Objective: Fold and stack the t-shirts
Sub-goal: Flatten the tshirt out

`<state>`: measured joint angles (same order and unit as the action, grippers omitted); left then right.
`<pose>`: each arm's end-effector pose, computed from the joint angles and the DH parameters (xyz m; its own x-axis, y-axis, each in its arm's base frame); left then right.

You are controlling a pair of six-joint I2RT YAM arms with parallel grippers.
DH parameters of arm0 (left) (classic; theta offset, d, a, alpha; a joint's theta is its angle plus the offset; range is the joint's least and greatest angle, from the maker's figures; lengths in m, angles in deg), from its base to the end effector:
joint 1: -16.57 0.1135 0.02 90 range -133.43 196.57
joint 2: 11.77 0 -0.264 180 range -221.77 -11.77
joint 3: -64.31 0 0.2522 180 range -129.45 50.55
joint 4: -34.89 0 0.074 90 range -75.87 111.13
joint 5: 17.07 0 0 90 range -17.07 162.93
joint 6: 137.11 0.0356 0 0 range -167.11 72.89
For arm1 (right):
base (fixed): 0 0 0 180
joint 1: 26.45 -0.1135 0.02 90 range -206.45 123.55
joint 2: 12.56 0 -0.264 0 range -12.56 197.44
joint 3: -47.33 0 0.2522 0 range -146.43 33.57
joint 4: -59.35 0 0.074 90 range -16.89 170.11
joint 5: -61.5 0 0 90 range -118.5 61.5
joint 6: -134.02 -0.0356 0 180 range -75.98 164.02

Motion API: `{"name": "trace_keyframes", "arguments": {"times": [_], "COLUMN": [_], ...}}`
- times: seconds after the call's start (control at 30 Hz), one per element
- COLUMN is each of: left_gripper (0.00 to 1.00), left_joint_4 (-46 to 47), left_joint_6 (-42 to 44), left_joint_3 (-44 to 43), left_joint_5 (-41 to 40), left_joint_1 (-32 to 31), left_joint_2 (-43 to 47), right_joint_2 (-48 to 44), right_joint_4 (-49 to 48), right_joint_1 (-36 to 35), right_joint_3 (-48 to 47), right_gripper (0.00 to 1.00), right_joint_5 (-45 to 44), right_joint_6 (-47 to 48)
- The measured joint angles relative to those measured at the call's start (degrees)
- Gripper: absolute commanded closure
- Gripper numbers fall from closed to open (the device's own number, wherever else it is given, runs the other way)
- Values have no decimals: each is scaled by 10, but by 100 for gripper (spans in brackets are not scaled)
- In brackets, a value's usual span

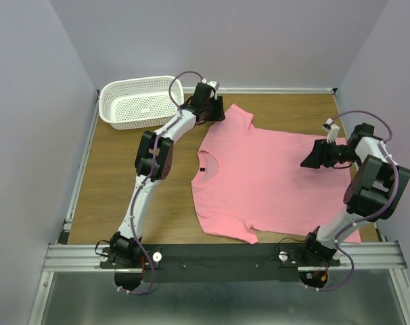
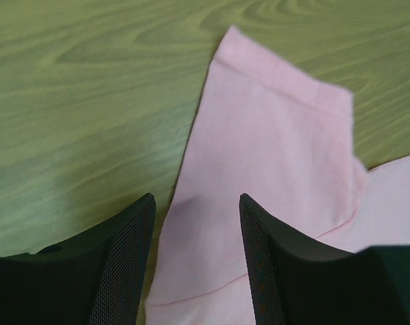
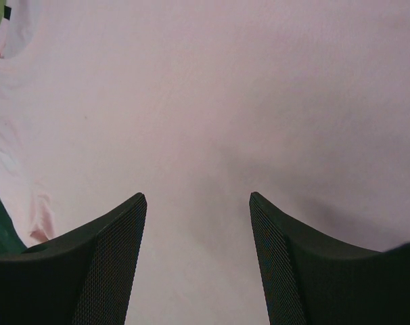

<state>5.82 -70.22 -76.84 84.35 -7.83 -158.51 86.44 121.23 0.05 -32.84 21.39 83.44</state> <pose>0.5265 -0.2466 0.1718 -0.6935 -0.1079 -0.7123 0.3056 0.8514 -0.4264 0.2946 -0.1165 0.1972 -0.7947 -0.0609 -0.6040 -0.4241 0.7676 0.4806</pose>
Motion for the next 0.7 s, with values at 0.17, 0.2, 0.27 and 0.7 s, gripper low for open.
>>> {"name": "trace_keyframes", "arguments": {"times": [0.17,0.2,0.27,0.7], "left_gripper": [44,51,65,98], "left_joint_4": [-41,-43,-45,-17], "left_joint_6": [22,25,33,60], "left_joint_3": [11,12,21,316], "left_joint_5": [-23,-26,-32,-38], "left_joint_1": [-1,-2,-4,-5], "left_joint_2": [1,2,7,193], "right_joint_2": [0,0,-2,-39], "right_joint_4": [-5,-5,-5,-7], "right_joint_1": [-2,-2,-2,-3], "right_joint_3": [0,0,0,8], "right_gripper": [30,30,30,30], "right_joint_5": [6,6,6,6], "right_joint_6": [-12,-15,-19,-29]}}
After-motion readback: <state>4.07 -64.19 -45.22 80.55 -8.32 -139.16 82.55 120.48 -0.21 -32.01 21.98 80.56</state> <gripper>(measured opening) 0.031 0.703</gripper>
